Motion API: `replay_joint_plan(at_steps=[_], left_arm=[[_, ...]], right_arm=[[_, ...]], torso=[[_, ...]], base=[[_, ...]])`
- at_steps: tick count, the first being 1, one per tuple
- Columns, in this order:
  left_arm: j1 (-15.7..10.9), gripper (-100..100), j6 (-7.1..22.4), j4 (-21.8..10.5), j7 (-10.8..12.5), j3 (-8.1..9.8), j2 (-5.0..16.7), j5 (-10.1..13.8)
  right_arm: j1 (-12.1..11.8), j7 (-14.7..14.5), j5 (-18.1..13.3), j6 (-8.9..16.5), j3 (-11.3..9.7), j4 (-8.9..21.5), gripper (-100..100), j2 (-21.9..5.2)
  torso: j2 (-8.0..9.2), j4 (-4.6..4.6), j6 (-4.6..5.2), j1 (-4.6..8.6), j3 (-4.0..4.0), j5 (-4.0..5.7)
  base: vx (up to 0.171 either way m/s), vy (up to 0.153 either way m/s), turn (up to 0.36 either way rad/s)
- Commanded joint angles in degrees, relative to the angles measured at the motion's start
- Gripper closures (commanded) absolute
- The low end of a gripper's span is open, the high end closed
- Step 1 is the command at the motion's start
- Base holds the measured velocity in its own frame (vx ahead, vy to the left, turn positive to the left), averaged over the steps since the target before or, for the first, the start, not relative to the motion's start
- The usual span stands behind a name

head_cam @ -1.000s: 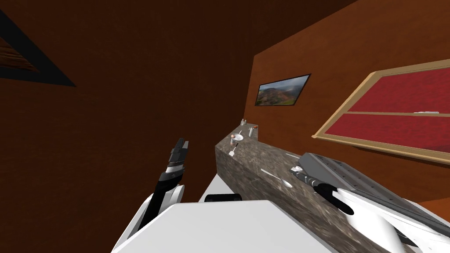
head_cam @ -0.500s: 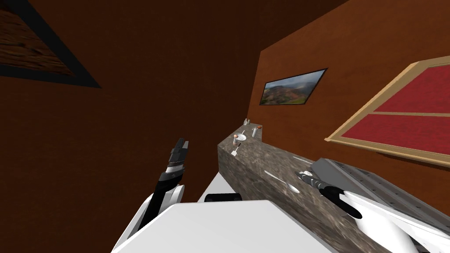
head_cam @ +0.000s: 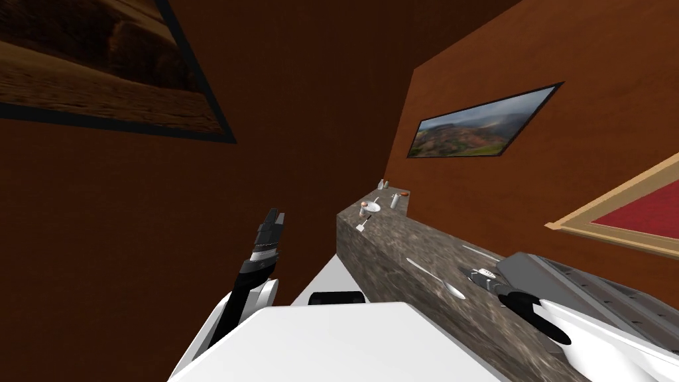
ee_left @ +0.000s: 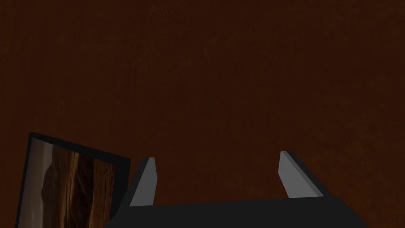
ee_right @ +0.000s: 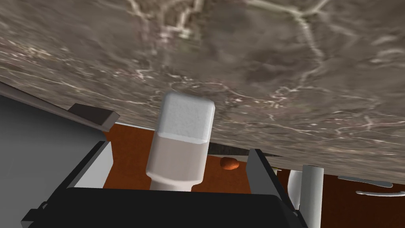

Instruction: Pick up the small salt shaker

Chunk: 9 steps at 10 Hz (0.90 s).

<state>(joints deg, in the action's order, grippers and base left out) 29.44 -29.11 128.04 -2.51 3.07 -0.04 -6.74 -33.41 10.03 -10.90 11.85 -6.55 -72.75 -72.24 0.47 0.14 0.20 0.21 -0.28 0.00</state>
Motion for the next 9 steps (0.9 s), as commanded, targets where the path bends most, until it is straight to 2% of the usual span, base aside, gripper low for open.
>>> replay_joint_plan(at_steps=[1, 4, 7, 8, 9], left_arm=[[0.0, 0, 0.0, 0.0, 0.0, 0.0, 0.0, 0.0], [0.0, 0, 0.0, 0.0, 0.0, 0.0, 0.0, 0.0], [0.0, 0, 0.0, 0.0, 0.0, 0.0, 0.0, 0.0], [0.0, 0, 0.0, 0.0, 0.0, 0.0, 0.0, 0.0], [0.0, 0, 0.0, 0.0, 0.0, 0.01, 0.0, 0.0]], right_arm=[[0.7, 0.2, 0.2, -0.1, -0.7, 1.7, -100, 0.0], [2.3, 2.9, 0.8, -1.4, -2.3, 7.0, -100, 0.3], [3.1, 4.2, 1.1, -2.1, -3.1, 11.1, -100, 0.4], [3.1, 4.2, 1.1, -2.1, -3.1, 11.1, -100, 0.4], [3.9, 5.6, 1.4, -2.8, -3.9, 13.1, -100, 0.5]], torso=[[0.0, 0.0, 0.0, 0.0, 0.0, 0.0], [-0.2, -0.05, -0.04, 0.01, 0.12, 0.01], [-0.1, -0.03, -0.08, -0.02, 0.07, 0.0], [-0.14, -0.03, -0.03, -0.01, 0.08, -0.01], [-0.26, -0.05, 0.01, 0.06, 0.15, 0.02]], base=[[-0.043, 0.009, -0.061], [-0.082, 0.019, 0.241], [-0.091, 0.022, 0.199], [-0.034, 0.006, 0.006], [-0.066, 0.027, 0.262]])
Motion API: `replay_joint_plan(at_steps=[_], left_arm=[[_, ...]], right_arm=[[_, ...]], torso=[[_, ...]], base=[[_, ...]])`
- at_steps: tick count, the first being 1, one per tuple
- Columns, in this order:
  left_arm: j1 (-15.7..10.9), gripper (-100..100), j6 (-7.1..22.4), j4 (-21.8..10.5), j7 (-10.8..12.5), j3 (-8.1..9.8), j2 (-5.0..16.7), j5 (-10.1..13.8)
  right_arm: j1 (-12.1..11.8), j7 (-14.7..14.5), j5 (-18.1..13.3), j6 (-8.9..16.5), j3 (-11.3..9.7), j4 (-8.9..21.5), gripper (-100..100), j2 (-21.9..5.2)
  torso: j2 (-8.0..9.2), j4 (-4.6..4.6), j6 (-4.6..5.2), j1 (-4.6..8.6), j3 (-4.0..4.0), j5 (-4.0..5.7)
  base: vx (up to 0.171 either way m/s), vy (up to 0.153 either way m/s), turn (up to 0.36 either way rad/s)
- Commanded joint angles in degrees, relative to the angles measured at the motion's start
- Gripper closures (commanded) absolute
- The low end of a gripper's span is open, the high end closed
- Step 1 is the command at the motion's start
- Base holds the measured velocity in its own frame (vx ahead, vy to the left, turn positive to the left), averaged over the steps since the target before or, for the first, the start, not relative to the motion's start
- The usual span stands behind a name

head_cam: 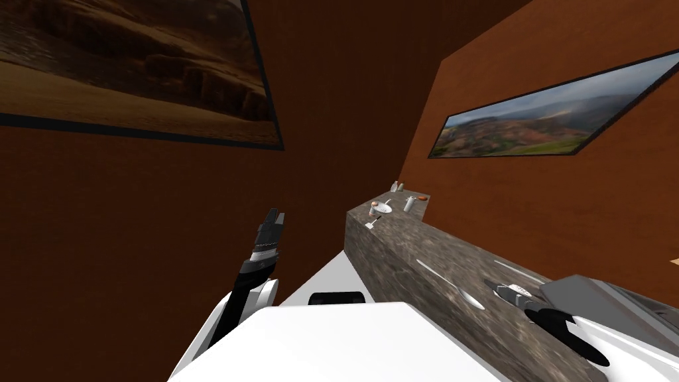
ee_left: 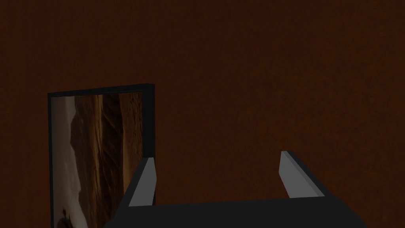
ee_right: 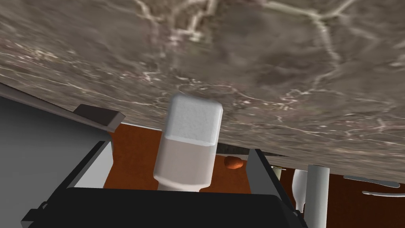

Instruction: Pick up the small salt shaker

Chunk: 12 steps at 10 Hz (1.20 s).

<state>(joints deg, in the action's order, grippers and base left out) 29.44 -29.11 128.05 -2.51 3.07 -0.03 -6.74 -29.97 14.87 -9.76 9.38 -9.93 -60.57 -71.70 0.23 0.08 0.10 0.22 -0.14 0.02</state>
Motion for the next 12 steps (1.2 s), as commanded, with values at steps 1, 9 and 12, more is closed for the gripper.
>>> replay_joint_plan(at_steps=[1, 9, 12], left_arm=[[0.0, 0, 0.0, 0.0, 0.0, 0.0, 0.0, 0.0], [0.0, 0, 0.0, 0.0, 0.0, 0.01, 0.0, 0.0], [0.0, 0, 0.0, 0.0, 0.0, 0.02, 0.0, 0.0]], right_arm=[[0.4, 0.7, 0.2, -0.4, -0.5, 2.1, -100, 0.0], [1.9, 3.3, 0.5, -1.9, -1.6, 7.9, 100, 0.5], [1.9, 3.2, 0.5, -1.9, -1.7, 7.9, 0, 0.5]], torso=[[0.0, 0.0, 0.0, 0.0, 0.0, 0.0], [-0.2, -0.06, 0.09, 0.11, 0.12, 0.01], [-0.24, -0.06, 0.09, 0.12, 0.14, 0.02]], base=[[-0.072, 0.021, 0.194], [-0.051, 0.02, 0.109], [0.0, 0.0, 0.0]])
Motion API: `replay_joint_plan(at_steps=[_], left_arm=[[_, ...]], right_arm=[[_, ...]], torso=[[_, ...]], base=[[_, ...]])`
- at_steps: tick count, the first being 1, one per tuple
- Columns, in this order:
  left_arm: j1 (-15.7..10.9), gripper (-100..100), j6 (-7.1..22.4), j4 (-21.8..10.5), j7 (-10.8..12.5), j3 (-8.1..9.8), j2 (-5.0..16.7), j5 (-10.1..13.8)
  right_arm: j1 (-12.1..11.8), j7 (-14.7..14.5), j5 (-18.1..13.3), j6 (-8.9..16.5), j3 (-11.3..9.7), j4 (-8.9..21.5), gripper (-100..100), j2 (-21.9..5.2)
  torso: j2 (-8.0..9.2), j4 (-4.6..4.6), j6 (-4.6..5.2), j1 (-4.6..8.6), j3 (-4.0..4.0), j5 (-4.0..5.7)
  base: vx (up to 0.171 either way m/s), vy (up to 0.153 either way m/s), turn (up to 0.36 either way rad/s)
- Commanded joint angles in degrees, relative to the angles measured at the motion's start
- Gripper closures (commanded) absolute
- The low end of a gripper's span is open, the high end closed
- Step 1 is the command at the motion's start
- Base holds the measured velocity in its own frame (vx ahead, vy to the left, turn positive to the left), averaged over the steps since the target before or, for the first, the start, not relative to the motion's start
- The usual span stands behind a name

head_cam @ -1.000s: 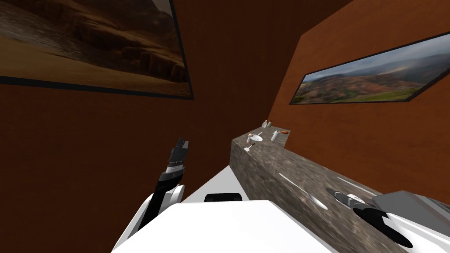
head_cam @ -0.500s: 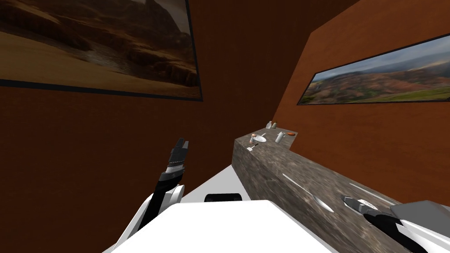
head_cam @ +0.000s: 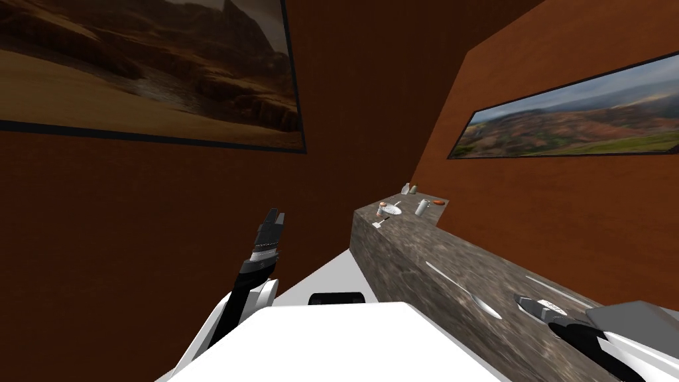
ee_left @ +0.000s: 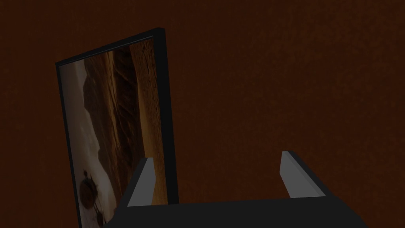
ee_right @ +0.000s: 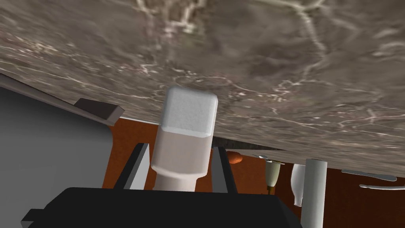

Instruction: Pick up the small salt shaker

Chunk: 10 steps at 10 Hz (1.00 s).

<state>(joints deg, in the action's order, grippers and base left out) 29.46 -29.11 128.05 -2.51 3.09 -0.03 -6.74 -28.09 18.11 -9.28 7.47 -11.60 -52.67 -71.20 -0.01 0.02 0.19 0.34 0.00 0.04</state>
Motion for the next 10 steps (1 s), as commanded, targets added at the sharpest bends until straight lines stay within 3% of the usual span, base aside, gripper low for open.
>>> replay_joint_plan(at_steps=[1, 4, 6, 10], left_arm=[[0.0, 0, 0.0, 0.0, 0.0, 0.0, 0.0, 0.0], [0.0, 0, 0.0, 0.0, 0.0, 0.01, 0.0, 0.0], [0.0, 0, 0.0, 0.0, 0.0, 0.01, 0.0, 0.0], [0.0, 0, 0.0, 0.0, 0.0, 0.01, 0.0, 0.0]], right_arm=[[-0.7, -1.2, 0.0, 0.8, 0.4, -2.7, 100, -0.4], [-2.2, -3.8, -0.5, 2.2, 2.0, -7.4, 100, -0.7], [-2.2, -3.8, -0.5, 2.2, 2.0, -9.0, 100, -0.7], [-3.8, -6.5, -1.1, 3.6, 3.6, -15.3, 100, -0.9]], torso=[[0.0, 0.0, 0.0, 0.0, 0.0, 0.0], [-0.36, -0.1, 0.11, 0.2, 0.22, 0.03], [-0.29, -0.08, 0.05, 0.21, 0.18, 0.07], [-0.26, -0.08, 0.17, 0.18, 0.16, 0.07]], base=[[0.072, -0.035, -0.256], [0.131, -0.056, -0.332], [0.067, -0.015, -0.071], [0.084, -0.014, -0.229]])
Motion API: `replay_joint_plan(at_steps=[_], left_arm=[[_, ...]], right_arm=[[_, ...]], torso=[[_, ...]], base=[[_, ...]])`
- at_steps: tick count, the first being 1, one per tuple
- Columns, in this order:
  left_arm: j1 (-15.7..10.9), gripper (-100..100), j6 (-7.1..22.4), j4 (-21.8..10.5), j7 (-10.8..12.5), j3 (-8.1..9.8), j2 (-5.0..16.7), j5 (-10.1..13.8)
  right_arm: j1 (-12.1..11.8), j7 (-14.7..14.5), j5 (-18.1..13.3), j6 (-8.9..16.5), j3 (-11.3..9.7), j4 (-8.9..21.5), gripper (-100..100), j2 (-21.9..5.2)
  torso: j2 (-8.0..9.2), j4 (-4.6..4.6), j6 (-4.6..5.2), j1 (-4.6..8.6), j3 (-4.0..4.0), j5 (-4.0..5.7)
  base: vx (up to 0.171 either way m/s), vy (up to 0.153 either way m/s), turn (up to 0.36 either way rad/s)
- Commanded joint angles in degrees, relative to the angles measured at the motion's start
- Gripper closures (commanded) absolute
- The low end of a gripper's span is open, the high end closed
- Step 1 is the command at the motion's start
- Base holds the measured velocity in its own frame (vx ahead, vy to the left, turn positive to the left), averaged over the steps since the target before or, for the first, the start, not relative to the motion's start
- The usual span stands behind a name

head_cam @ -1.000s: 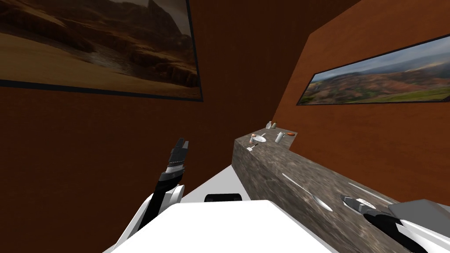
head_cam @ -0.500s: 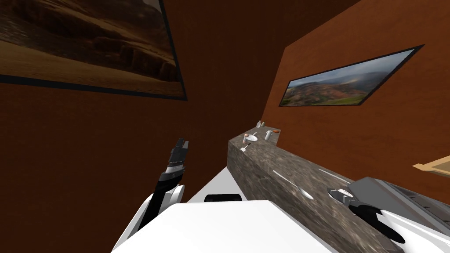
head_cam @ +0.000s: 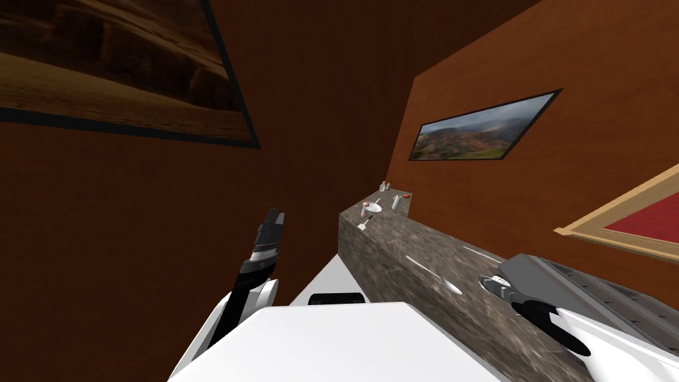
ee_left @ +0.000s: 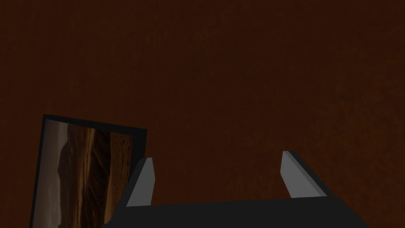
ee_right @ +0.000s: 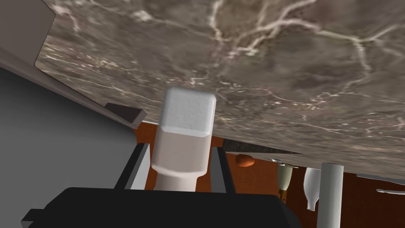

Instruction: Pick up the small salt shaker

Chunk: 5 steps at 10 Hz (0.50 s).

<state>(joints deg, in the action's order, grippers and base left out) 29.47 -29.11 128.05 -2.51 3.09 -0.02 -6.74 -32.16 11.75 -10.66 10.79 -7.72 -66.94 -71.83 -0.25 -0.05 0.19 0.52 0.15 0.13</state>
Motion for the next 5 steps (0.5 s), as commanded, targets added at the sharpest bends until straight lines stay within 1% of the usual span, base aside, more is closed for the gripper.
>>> replay_joint_plan(at_steps=[1, 2, 3, 4, 5], left_arm=[[0.0, 0, 0.0, 0.0, 0.0, 0.0, 0.0, 0.0], [0.0, 0, 0.0, 0.0, 0.0, 0.0, 0.0, 0.0], [0.0, 0, 0.0, 0.0, 0.0, 0.0, 0.0, 0.0], [0.0, 0, 0.0, 0.0, 0.0, 0.0, 0.0, 0.0], [0.0, 0, 0.0, 0.0, 0.0, 0.01, 0.0, 0.0]], right_arm=[[-0.5, -1.5, 0.0, 1.0, 0.5, -2.9, 100, -0.4], [-0.5, -1.5, 0.0, 1.0, 0.5, -4.2, 100, -0.4], [-1.3, -2.9, -0.3, 1.7, 1.3, -6.7, 100, -0.5], [-2.1, -4.2, -0.6, 2.4, 2.1, -8.7, 100, -0.7], [-2.1, -4.2, -0.6, 2.4, 2.1, -10.5, 100, -0.7]], torso=[[0.0, 0.0, 0.0, 0.0, 0.0, 0.0], [0.0, 0.0, 0.06, 0.06, 0.0, -0.01], [0.0, 0.0, -0.04, 0.05, 0.0, 0.0], [-0.08, -0.02, 0.05, 0.02, 0.04, 0.02], [-0.17, -0.04, 0.13, 0.07, 0.09, -0.04]], base=[[0.079, -0.031, -0.221], [0.076, -0.023, -0.164], [0.111, -0.013, -0.274], [0.154, -0.026, -0.387], [0.115, -0.004, -0.223]])
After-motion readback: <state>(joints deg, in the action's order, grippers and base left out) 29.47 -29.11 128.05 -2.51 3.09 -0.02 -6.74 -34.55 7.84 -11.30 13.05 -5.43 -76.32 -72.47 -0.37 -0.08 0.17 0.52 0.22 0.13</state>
